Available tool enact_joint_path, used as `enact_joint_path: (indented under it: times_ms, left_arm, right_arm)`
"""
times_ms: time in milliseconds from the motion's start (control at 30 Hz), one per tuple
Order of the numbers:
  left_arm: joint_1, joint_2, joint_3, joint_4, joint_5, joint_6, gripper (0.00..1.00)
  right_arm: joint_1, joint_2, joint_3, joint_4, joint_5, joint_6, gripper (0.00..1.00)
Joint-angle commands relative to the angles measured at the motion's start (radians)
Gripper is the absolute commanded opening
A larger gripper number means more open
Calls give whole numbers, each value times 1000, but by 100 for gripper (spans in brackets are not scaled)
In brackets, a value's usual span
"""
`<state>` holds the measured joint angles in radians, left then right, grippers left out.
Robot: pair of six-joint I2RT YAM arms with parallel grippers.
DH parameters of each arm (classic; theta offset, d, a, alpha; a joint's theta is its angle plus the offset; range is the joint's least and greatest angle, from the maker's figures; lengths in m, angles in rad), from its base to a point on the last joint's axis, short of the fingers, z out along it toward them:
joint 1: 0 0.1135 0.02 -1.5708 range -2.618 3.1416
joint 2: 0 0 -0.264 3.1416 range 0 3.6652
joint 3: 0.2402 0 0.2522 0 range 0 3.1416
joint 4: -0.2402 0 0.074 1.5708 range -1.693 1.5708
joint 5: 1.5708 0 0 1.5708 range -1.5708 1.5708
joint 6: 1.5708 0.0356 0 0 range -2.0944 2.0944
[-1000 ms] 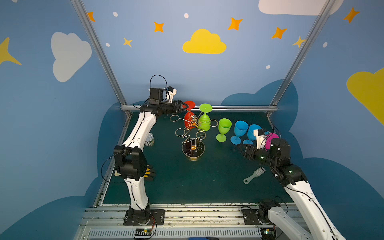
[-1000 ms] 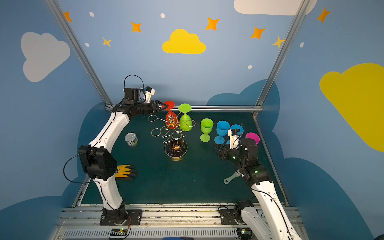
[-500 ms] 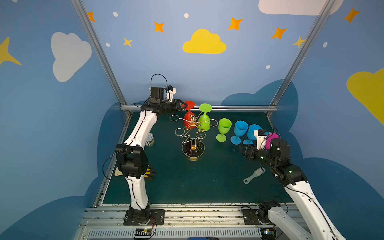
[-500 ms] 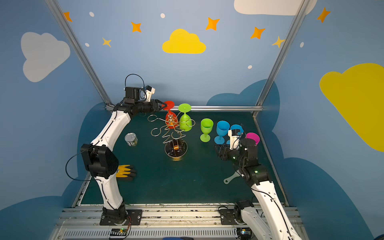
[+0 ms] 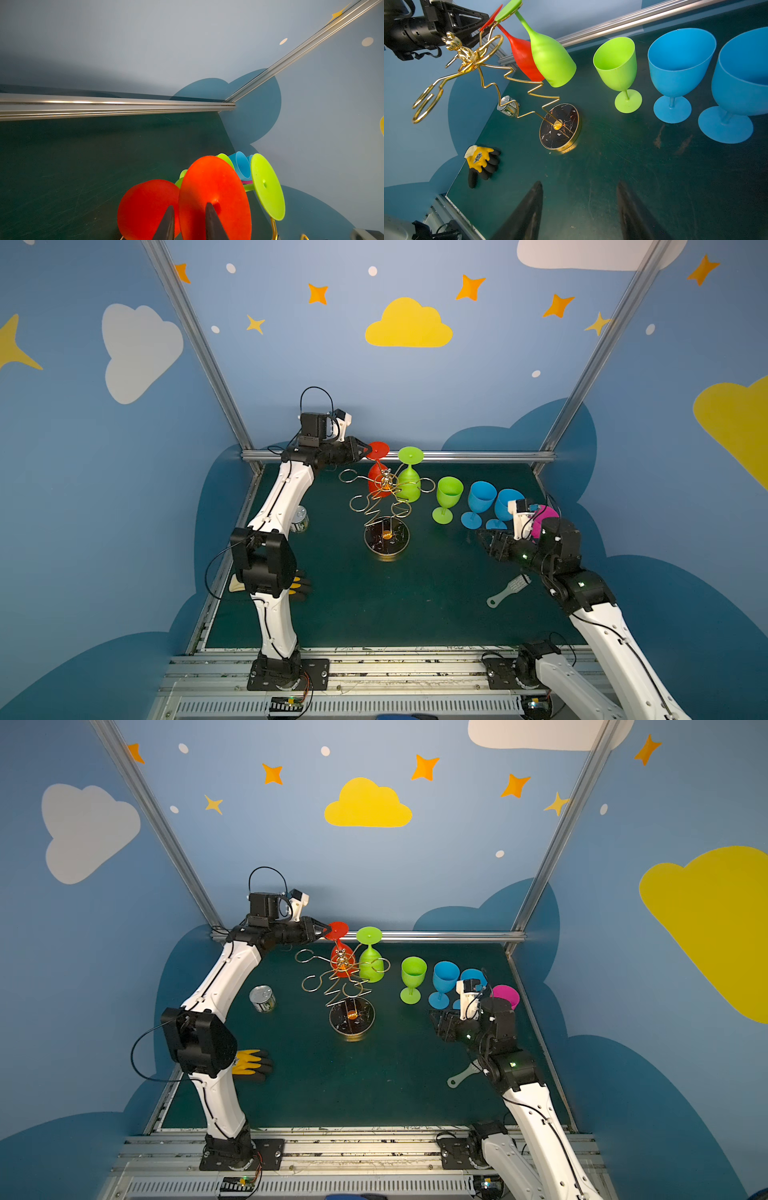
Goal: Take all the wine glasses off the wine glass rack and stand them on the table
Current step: 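Close the left gripper on the foot of the hanging red glass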
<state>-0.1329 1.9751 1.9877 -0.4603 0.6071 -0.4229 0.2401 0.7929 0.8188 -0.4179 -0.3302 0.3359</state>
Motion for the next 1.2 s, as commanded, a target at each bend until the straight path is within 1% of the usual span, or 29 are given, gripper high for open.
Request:
enact_joint_path:
  times_ms: [0,67,200,333,433,733,767,800,900,967,1033,1167]
  left_arm:
    - [9,-4,5,-12,12,-17,22]
    - [10,-7,5,-6,21,-28,20]
    - [15,-10,3,0,33,-42,12]
    - [25,-15,-6,27,68,-80,5]
    - [34,-20,-21,61,97,-117,3]
    - [54,-36,-52,121,140,-177,3]
    - [55,-38,-52,117,141,-175,4]
    - [55,-38,-52,114,139,-171,10]
    - [52,-40,-50,86,123,-139,36]
    - [50,-40,-46,61,107,-107,45]
    - [43,-38,-43,45,99,-80,50]
    - [31,-29,-31,39,96,-67,51]
  right_arm:
    - [5,-16,29,-8,11,-9,57]
    - [5,-19,29,-10,11,-8,57]
    - [6,-27,28,-15,14,-6,57]
    - [5,-32,26,-13,12,-2,57]
    - [4,-29,28,-10,7,0,57]
    - [5,-30,30,-5,-1,6,57]
    - [4,-30,31,-6,-1,6,57]
    - [7,-29,31,-5,-1,7,57]
    - [5,-29,31,-5,-2,8,57]
    - [6,-30,31,-6,-3,7,57]
    - [6,-28,31,-5,-1,6,57]
    - [6,-26,31,-7,0,6,57]
